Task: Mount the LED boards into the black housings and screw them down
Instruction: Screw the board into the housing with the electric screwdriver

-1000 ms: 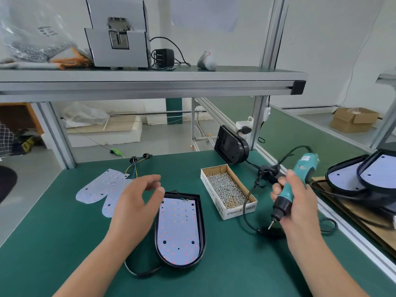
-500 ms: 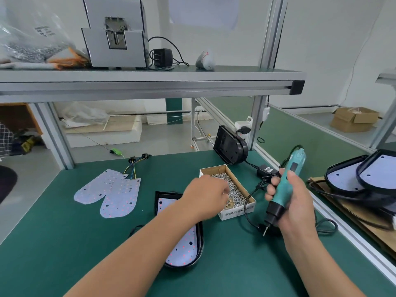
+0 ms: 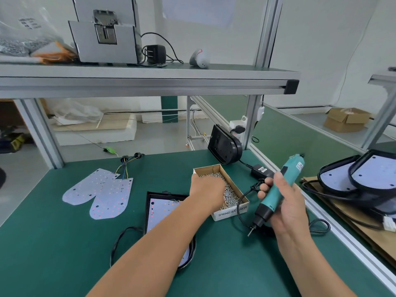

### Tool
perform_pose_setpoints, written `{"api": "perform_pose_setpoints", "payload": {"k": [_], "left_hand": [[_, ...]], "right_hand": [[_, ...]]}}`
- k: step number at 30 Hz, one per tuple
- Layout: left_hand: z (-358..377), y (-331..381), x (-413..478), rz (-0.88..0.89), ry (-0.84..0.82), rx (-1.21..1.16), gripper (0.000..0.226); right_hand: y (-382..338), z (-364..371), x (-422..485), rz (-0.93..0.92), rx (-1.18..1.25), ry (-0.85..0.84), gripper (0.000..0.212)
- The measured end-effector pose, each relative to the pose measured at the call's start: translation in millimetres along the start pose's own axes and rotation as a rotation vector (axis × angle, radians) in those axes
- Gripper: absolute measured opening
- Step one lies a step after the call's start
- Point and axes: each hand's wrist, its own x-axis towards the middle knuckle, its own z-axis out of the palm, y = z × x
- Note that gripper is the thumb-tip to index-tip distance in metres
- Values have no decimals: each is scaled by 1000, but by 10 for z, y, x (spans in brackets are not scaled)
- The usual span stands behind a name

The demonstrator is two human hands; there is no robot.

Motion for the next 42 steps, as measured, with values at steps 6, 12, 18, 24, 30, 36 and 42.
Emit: {"api": "perform_pose_setpoints", "payload": {"k": [6,12,18,24,30,36,42], "left_hand": [[-52,-13,-29,-9,-37,-11,32],[-78,-5,-43,12,-33,-38,27],[-239,-61,-103,11,29,-225,27],[-478,-367,-305,-119,-10,-1071,19],[-515,-660,-735,-268,-189,-1861,16],[-443,-927,-1062,-374,-250,-2282,23],[-394,-1000,-1253,-391,-224,-2356,15]], "right_hand": [[14,-12,22,40,-2,23,34],[31,-11,33,52,-2,-3,26],[49,-60,65,109,56,5,29],[63,-10,33,101,49,-20,31],[66,46,-60,125,28,-22,35],[86,197,-152,107,93,-12,22],[145,557,-210,94,198,-78,24]]}}
